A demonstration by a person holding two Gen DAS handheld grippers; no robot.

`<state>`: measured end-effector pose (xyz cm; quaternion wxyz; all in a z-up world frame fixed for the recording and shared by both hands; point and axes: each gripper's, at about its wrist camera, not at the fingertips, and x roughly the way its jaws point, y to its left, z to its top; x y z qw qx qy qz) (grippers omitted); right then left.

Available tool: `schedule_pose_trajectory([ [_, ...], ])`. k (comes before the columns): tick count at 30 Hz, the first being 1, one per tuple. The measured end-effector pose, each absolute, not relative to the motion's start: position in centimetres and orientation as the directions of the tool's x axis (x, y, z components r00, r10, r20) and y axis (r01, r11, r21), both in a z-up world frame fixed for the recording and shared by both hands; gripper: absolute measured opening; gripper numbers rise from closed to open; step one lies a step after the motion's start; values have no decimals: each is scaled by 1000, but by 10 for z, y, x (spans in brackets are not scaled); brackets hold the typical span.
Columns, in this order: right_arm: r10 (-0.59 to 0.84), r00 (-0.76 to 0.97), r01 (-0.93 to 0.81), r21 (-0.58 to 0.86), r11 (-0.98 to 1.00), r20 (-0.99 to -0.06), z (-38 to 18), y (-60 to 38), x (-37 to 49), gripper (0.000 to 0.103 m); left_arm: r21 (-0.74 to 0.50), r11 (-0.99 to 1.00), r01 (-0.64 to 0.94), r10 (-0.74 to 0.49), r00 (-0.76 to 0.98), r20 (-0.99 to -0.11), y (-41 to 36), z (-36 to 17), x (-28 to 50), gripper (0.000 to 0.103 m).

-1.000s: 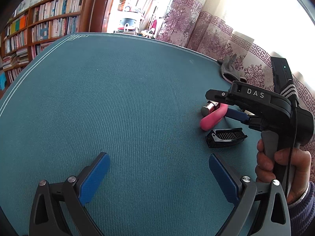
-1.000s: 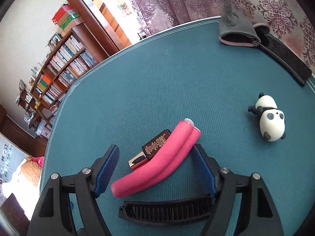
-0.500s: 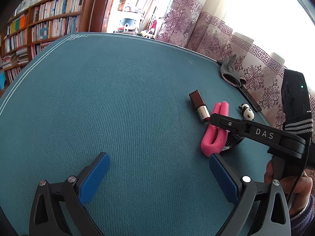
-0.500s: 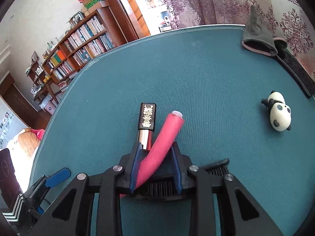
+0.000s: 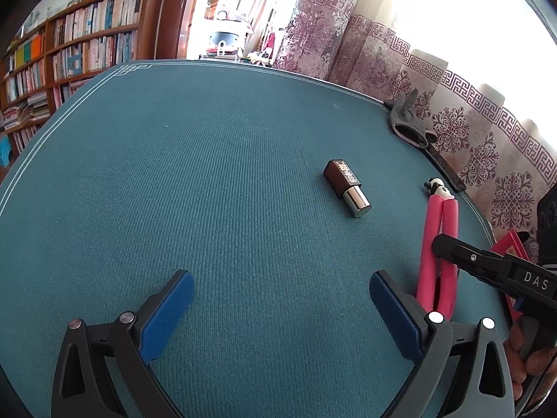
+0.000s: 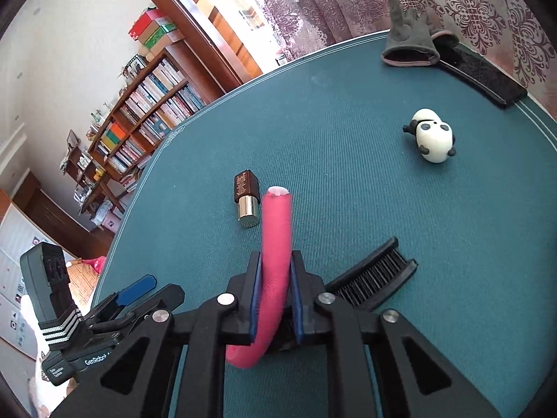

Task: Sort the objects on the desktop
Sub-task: 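Grasp the brown lipstick with left tool while right tool lifts the pink roller, then carry the lipstick and pink roller over the red tin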

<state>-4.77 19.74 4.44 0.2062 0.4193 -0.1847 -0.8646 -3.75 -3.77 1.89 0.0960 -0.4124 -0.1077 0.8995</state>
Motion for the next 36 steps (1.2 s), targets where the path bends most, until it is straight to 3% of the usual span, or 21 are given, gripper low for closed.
schedule_pose_trajectory([
  [8,-527,-614,192,537,-822,-587,45,218,-34,16,-176,-973,-152,232,-674,-701,-7,41,-59,99],
  [17,-540,-635,225,536,-813,-553,36,224,-25,16,-176,-977,-119,211,-637,-741,26,36,-121,58],
  [20,-539,-641,232,532,-815,-546,33,226,-22,16,-155,-981,-113,191,-637,-747,34,31,-133,58],
  [22,-547,-638,229,544,-807,-542,31,227,-23,16,-129,-986,-110,169,-631,-757,39,27,-140,48],
  [23,-549,-637,226,550,-804,-541,30,229,-23,16,-130,-985,-113,172,-621,-765,41,25,-143,38],
  [26,-547,-638,221,553,-804,-542,27,232,-22,16,-94,-989,-116,146,-631,-762,44,23,-146,32],
  [28,-541,-643,222,543,-810,-543,28,230,-21,16,-73,-990,-118,132,-634,-762,44,23,-147,21],
  [36,-528,-653,224,527,-820,-543,29,229,-20,16,-76,-991,-114,133,-667,-733,29,33,-121,21],
])
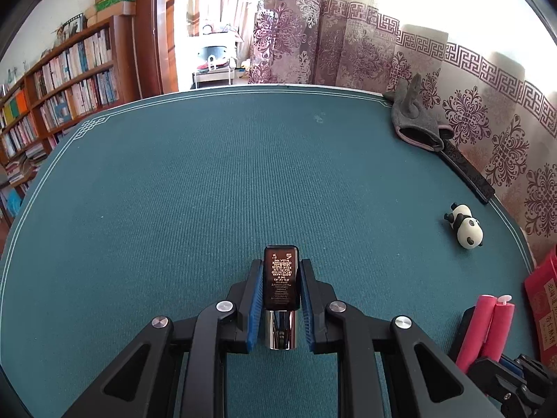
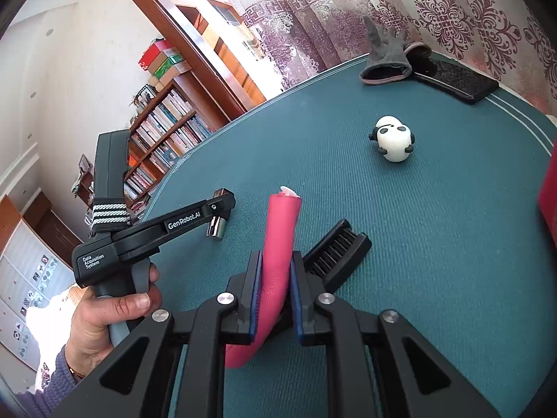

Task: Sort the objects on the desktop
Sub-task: 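Carry the lipstick and pink roller over the red tin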

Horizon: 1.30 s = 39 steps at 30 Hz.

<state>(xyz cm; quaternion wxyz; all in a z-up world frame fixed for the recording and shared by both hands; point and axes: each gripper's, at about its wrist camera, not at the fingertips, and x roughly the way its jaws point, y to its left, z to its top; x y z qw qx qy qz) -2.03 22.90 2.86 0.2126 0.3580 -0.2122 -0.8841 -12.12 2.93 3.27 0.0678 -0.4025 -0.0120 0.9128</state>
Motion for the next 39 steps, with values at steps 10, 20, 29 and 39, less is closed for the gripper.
schedule_pose_trajectory([
  [10,-517,-676,222,524,-823,-525,49,233,-8,16,-111,-987,-115,160,-711,-685,12,53,-73,21],
  [20,-449,-735,190,482,-855,-508,77,251,27,16,-153,-977,-151,215,-728,-651,13,71,-35,21],
  [29,-352,-786,103,453,-885,-509,90,288,71,16,-171,-950,-260,308,-713,-630,48,83,-2,21],
  [39,-127,-867,-86,395,-914,-482,110,371,131,16,-170,-914,-369,390,-681,-619,99,96,17,21],
])
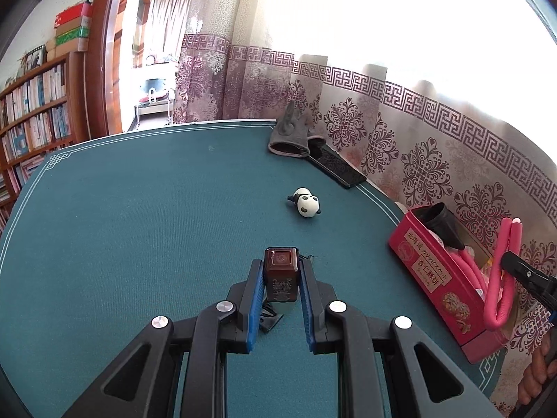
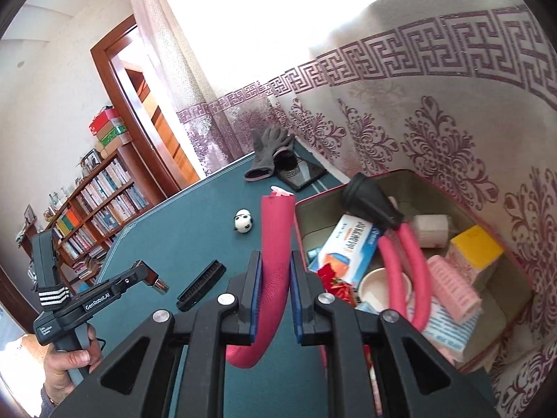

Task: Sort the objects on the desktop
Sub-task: 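Carry the lipstick and pink roller over the red tin, then lower the brown lipstick into the tin and open the left tool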

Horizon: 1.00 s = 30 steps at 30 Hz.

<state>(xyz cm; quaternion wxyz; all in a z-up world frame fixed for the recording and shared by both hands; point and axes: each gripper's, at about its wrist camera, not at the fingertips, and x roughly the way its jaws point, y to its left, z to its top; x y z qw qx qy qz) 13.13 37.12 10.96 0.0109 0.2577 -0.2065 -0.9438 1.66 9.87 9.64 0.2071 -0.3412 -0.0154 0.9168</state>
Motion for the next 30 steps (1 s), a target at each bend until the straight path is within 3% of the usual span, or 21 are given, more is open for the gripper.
schedule_pose_trajectory([
  [8,3,-849,-214,338,-916,-528,101,420,141,16,-183,-866,-465,468,-625,-624,147,104,24,21],
  [14,5,-790,-224,280,-934,-613,81,430,136,16,-183,-825,-535,517,-582,-628,182,109,31,21],
  [30,1,-795,-199,260,-945,-606,70,433,138,16,-177,-701,-691,620,-468,-630,277,118,33,21],
])
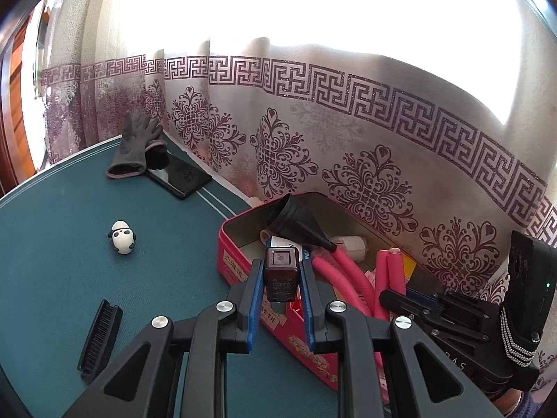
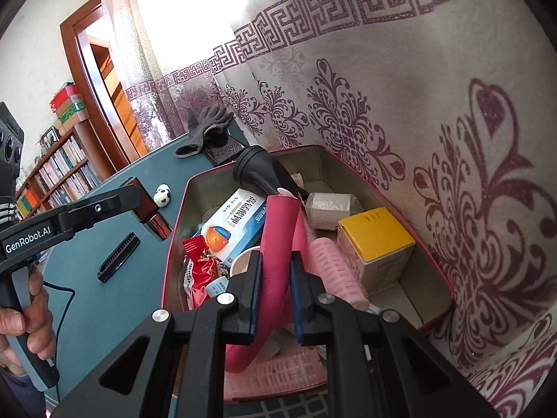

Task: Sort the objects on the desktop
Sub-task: 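Lower the brown lipstick into the tin and open the left tool, then lower the pink foam roller into the tin and open the right tool, then withdraw both tools from the tin back over the table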

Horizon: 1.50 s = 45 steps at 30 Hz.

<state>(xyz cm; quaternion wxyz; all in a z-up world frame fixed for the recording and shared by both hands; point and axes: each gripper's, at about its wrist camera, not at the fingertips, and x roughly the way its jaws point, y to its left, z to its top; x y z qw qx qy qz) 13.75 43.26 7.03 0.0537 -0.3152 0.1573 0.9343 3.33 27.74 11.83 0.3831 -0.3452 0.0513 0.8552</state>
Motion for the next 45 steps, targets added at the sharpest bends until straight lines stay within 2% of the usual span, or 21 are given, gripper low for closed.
schedule_pose_trajectory([
  [13,-2,-796,-205,272,-940,-606,66,436,134,16,-205,-641,-740,645,-375,-666,326,101,17,22],
  [16,-2,-793,-218,288,-932,-609,63,439,133,19,-214,-655,-725,640,-381,-667,321,98,14,40],
  [17,-3,-791,-223,293,-930,-612,61,440,133,20,-209,-663,-719,636,-392,-665,318,98,13,50],
  [25,6,-789,-249,312,-917,-615,62,445,133,20,-200,-706,-679,608,-437,-662,288,99,9,52],
  [26,10,-788,-253,310,-917,-616,62,446,133,20,-194,-712,-675,602,-444,-664,284,98,10,54],
  [29,50,-791,-274,280,-920,-609,68,444,136,20,-177,-733,-657,585,-475,-658,268,97,12,69],
  [30,62,-796,-278,272,-921,-603,71,444,137,21,-168,-742,-649,576,-488,-656,261,97,13,69],
  [38,94,-832,-263,240,-934,-546,92,431,143,46,-166,-831,-531,491,-560,-668,188,86,6,70],
  [40,95,-840,-256,237,-937,-534,95,425,144,59,-162,-861,-482,452,-579,-679,166,80,2,70],
  [45,96,-859,-218,190,-957,-504,106,399,143,61,-166,-916,-364,370,-611,-700,116,64,-5,70],
])
